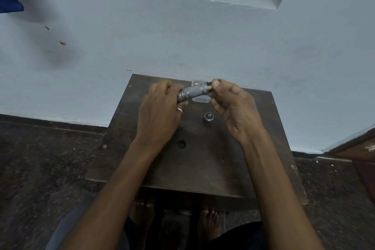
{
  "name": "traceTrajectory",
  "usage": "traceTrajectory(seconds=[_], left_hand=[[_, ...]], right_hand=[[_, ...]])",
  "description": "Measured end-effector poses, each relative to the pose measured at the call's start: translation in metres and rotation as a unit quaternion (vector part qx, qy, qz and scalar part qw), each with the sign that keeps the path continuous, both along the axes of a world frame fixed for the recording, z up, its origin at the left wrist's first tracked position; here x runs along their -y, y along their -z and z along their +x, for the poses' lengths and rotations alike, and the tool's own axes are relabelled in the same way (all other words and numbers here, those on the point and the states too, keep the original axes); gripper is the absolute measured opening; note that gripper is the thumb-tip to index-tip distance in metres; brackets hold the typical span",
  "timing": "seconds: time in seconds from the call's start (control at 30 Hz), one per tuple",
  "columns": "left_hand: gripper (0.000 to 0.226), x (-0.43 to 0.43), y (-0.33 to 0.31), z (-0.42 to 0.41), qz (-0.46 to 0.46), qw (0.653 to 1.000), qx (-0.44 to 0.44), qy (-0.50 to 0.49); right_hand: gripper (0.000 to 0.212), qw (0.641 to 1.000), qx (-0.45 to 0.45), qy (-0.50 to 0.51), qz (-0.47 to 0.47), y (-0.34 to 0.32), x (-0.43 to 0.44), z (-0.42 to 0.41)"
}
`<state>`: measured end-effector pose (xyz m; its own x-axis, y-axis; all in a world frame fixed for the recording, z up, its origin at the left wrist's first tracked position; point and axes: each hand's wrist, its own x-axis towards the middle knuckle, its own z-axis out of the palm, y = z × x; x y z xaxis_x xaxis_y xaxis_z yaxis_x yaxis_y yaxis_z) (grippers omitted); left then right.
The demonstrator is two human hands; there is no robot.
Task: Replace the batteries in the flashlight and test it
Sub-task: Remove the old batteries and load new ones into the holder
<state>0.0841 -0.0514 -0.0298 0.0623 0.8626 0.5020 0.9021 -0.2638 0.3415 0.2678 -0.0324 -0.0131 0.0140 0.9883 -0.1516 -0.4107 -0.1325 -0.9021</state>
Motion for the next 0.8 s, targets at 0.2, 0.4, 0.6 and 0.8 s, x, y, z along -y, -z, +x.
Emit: traceTrajectory(seconds=[0.2,0.4,0.6,0.8], left_hand=[[0.029,-0.008,0.006,-0.015,-0.071,0.992,0.094,-0.050],[0.027,-0.019,0.012,-0.029,-0.144,0.978,0.113,-0.099],[0.028,-0.024,0.016,-0.035,-0.170,0.972,0.114,-0.113],[0.029,-0.023,0.015,-0.034,-0.158,0.975,0.114,-0.111]], right_hand=[[0.004,0.998,-0.038,0.056,0.015,-0.001,-0.001,0.009],[0.009,0.998,-0.030,0.052,0.001,0.001,-0.001,0.011],[0.013,0.999,-0.023,0.044,-0.005,0.001,0.000,0.011],[0.010,0.999,-0.015,0.042,-0.015,0.000,0.001,0.008]])
